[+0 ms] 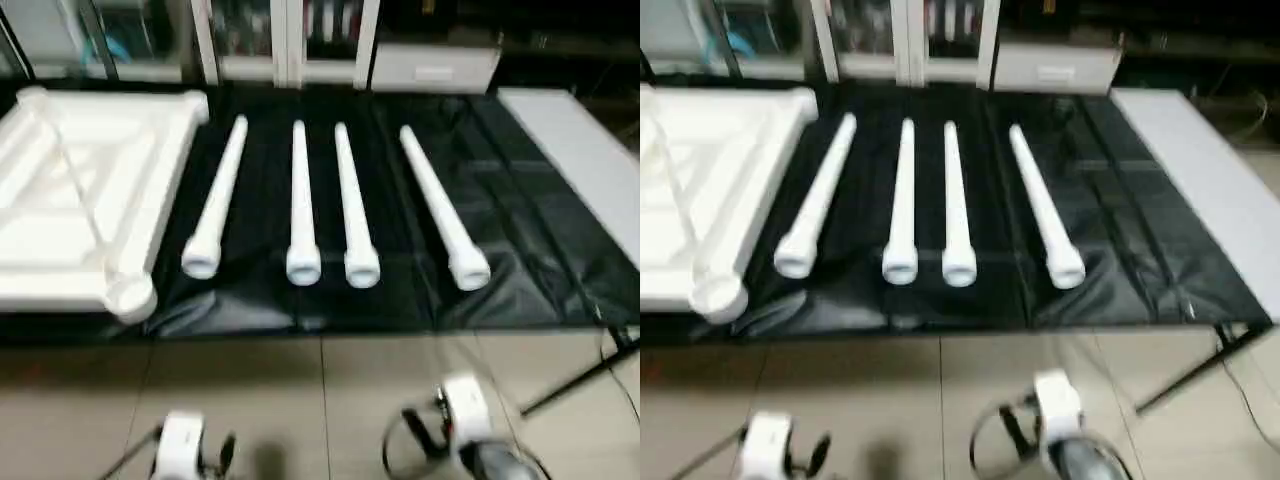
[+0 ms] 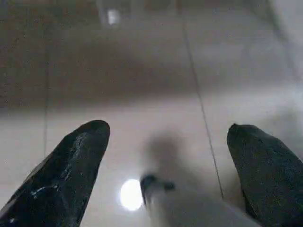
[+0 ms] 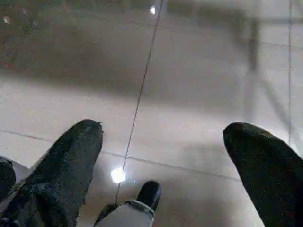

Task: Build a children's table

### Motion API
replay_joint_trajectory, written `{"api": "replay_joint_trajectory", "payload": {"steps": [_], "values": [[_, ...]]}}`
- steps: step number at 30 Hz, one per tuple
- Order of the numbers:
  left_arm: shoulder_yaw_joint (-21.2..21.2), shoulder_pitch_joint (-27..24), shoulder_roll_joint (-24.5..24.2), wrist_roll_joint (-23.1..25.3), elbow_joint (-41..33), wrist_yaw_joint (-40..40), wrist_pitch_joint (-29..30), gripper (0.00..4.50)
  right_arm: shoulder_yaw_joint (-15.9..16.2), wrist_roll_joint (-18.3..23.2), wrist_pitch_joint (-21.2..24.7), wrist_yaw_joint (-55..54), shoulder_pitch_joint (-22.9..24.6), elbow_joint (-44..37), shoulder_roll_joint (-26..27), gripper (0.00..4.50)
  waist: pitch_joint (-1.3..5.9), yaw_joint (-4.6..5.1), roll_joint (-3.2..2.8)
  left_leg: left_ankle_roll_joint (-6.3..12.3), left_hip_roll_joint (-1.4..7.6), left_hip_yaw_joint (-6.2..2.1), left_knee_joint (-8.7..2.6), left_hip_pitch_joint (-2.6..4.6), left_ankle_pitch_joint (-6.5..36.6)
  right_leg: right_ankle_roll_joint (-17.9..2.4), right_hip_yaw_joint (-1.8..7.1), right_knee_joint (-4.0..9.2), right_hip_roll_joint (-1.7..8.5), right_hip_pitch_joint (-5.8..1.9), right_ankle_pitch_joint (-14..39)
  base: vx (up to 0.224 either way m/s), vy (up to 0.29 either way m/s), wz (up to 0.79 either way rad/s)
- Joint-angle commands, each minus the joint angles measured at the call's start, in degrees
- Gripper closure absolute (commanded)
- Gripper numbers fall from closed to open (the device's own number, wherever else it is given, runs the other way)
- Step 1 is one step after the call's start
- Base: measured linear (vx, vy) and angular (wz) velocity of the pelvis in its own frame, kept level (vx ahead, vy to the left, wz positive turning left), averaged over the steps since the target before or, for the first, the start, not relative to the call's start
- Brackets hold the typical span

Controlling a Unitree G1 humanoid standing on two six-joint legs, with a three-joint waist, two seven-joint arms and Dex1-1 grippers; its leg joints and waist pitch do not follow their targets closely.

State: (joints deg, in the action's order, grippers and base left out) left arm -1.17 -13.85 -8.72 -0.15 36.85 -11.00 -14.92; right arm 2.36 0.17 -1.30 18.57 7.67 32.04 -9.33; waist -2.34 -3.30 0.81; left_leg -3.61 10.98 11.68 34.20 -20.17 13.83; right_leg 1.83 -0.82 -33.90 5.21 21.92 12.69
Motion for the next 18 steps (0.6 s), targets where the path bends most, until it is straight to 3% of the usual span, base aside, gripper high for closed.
{"api": "replay_joint_trajectory", "payload": {"steps": [1,4,7,10,11,13,16,18], "values": [[0.4,-2.4,0.3,0.5,-6.2,1.6,-2.1,0.01,0.9,-0.1,1.3,-0.5,2.2,-7.3,-0.4,0.06,1.17,0.02,-0.36,2.80,3.63,-1.43,-5.97,0.04,19.0,-11.7,1.75,4.38,2.69,-0.91,7.6,0.000,0.000,0.00],[-0.1,-6.5,0.8,-3.0,-14.4,-1.4,-0.2,0.01,-1.0,-0.7,3.3,-2.8,5.6,-14.1,-0.3,0.06,0.80,0.04,-0.62,0.62,3.59,-1.80,-6.50,0.17,22.6,-9.3,2.10,5.10,2.76,-0.45,15.6,0.000,0.000,0.00],[0.5,-10.9,0.2,-4.3,-24.1,-3.2,1.4,0.01,-2.3,5.7,5.5,1.6,10.2,-23.9,-0.5,0.06,0.76,0.19,-0.57,-0.07,3.42,-1.98,-6.49,0.21,24.3,-7.3,2.21,5.21,2.47,-0.07,17.5,0.000,0.000,0.00],[1.4,-16.3,-1.3,-3.4,-36.6,-3.0,3.3,0.01,-2.7,9.0,8.7,2.1,16.1,-38.4,-1.5,0.06,0.64,-0.02,-0.67,0.53,3.41,-1.89,-6.41,-0.26,22.1,-6.7,2.10,4.79,1.99,-0.42,11.5,0.000,0.000,0.00],[1.4,-16.3,-1.3,-3.3,-36.7,-3.0,3.3,0.01,-2.7,9.0,8.8,2.1,16.1,-38.5,-1.5,0.06,0.67,-0.04,-0.66,0.54,3.33,-1.91,-6.45,-0.39,21.7,-6.5,2.07,4.63,1.91,-0.64,11.0,0.000,0.000,0.00],[1.5,-18.2,-1.5,-5.0,-42.6,-2.8,5.1,0.01,-2.6,10.2,12.1,1.3,18.0,-46.2,-1.8,0.06,0.87,-0.17,-0.72,0.35,3.16,-1.92,-6.23,-0.33,19.1,-6.0,2.10,4.38,1.83,-0.70,9.2,0.000,0.000,0.00],[0.9,-20.8,-2.4,-9.1,-51.9,-4.0,7.0,0.01,-3.7,15.8,17.9,-0.7,19.4,-58.7,-1.4,0.06,1.06,-0.44,-0.63,0.42,2.94,-1.87,-5.88,-0.31,15.1,-5.7,1.97,3.77,1.58,-0.96,2.9,0.000,0.000,0.00],[0.4,-21.8,-2.6,-10.4,-56.6,-4.1,8.7,0.01,-4.3,17.5,19.2,-1.4,19.4,-62.4,-1.1,0.06,1.17,-0.39,-0.57,0.34,2.78,-1.80,-5.70,-0.27,13.0,-5.2,1.81,3.38,1.37,-1.08,-0.6,0.000,0.000,0.00]]}}
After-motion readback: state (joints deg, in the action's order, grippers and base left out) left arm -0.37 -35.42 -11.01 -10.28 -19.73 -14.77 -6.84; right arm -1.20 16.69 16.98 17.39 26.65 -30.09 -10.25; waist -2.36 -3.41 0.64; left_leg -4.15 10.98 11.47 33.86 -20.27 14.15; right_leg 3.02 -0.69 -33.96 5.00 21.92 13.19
